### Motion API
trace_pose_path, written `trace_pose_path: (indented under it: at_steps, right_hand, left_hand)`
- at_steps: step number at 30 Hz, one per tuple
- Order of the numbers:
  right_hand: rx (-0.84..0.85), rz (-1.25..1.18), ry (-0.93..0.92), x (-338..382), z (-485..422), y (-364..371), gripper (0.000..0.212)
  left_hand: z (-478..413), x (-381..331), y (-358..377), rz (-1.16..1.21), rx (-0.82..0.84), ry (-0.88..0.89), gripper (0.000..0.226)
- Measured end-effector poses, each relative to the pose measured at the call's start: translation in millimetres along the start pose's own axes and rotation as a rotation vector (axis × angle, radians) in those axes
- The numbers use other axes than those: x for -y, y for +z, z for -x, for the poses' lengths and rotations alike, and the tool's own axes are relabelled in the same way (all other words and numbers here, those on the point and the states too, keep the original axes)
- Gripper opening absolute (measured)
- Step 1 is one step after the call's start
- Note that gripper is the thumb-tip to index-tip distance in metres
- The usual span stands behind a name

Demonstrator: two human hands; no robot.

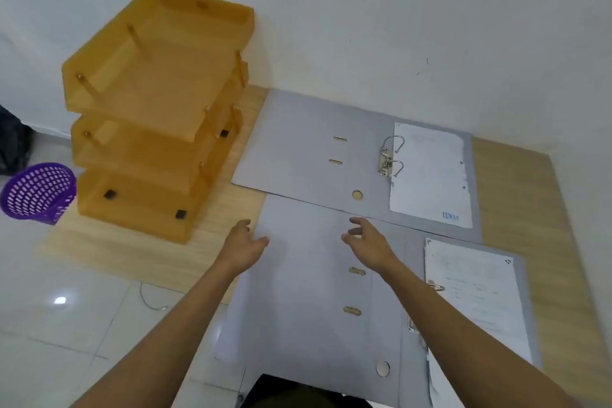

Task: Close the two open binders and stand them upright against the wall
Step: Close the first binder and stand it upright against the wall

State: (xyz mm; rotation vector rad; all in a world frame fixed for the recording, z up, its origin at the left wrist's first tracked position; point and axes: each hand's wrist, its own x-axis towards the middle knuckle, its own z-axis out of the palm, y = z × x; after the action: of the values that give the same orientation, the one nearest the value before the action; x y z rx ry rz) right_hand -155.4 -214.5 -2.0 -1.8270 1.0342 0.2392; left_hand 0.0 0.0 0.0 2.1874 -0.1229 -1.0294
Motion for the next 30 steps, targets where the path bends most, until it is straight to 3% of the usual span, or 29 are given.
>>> trace_pose_path:
  at_steps: [4, 11, 13, 17, 20, 26, 30]
  right_hand:
    - [0.038, -0.04, 0.029, 2, -1, 22, 0.061]
    - [0.137, 0.025, -0.026, 1, 3, 44, 0.073]
    - [0.137, 0.075, -0.048, 2, 5, 50, 0.074]
    - [0.088, 0.074, -0.049, 12, 9, 53, 0.072]
    - [0.058, 0.021, -0.086, 29, 13, 48, 0.071]
    - [0.0, -0.1, -0.204, 50, 28, 32, 0.07]
    - [0.012, -0.191, -0.236, 57, 41, 33, 0.071]
  left_hand:
    - [-10, 11, 14, -0.052, 0.022, -0.055, 0.074]
    - [-17, 5, 30, -0.155, -0.141, -0.163, 0.057]
    - [-21, 0, 26, -0.092, -0.161, -0.178, 0.048]
    - [-16, -15, 8, 0.259, 0.023, 0.018, 0.031]
    - [-3, -34, -4, 0.269, 0.132, 0.199, 0.015]
    - [23, -74, -16, 0.241, 0.025, 0.378, 0.016]
    - [31, -95, -22, 0.28, 0.238, 0.375, 0.031]
